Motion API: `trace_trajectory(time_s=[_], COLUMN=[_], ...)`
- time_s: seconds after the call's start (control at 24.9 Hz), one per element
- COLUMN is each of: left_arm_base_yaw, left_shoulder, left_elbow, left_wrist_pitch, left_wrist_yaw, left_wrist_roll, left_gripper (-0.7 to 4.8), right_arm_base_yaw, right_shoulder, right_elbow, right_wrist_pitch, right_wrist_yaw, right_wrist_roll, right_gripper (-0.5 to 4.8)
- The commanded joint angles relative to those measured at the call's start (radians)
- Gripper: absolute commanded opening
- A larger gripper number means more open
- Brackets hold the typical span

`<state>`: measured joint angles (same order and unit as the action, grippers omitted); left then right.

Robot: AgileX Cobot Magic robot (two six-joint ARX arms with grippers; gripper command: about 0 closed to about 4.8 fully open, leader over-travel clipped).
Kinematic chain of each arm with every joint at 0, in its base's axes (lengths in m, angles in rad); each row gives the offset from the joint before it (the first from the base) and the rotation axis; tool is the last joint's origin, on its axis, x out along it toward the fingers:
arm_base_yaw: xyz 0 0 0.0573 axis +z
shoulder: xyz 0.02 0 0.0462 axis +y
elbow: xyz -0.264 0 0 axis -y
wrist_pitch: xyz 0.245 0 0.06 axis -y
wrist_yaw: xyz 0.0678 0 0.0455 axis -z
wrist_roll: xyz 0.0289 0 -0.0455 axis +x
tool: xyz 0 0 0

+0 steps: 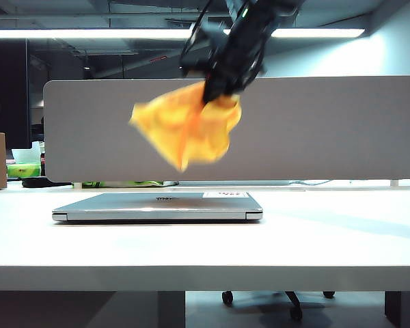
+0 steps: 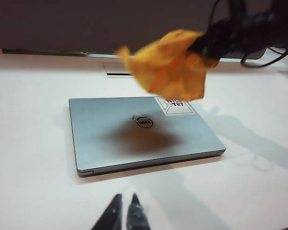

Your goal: Pick up the rag and use it to wipe the water off the lid of the laptop on the table.

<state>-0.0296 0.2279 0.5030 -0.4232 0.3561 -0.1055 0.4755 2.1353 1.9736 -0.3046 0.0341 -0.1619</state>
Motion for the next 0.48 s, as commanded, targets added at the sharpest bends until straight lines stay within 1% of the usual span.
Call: trace_trajectory(time_s=[0.04,0.16,0.2,0.36,0.44,0.48], left_arm_base_yaw=[0.000,0.000,0.000,0.000,0.000,0.000], left_shoulder=[0.000,0.000,0.000,0.000,0.000,0.000], left_elbow=[0.005,0.005,0.005,0.005,0.005,0.005], left_wrist_pitch=[0.013,0.013,0.013,0.013,0.013,0.013], left_wrist_yaw=[0.003,0.003,0.003,0.003,0.003,0.003], left_wrist_roll=[0.001,0.001,0.001,0.001,0.001,0.001], left_gripper=[0.19,0.19,0.19,0.19,0.19,0.19], right_arm_base_yaw=[0.045,0.075,0.078,0.094,0.097,0.100], right_shoulder=[0.089,0.188,0.214,0.297,0.325,0.337], right_elbow=[0.029,0.063,0.071,0.075,0.075,0.075], right_wrist_pitch=[0.066,0.077,0.076,0.061,0.029,0.016], right_wrist_yaw=[0.005,0.004,-0.014,-0.020,-0.074,-0.117], right_wrist_roll=[0.006,0.006,0.012,0.066,0.065,0.065], right_gripper=[-0.05,-0.05,-0.05,-0.05,-0.05,-0.05])
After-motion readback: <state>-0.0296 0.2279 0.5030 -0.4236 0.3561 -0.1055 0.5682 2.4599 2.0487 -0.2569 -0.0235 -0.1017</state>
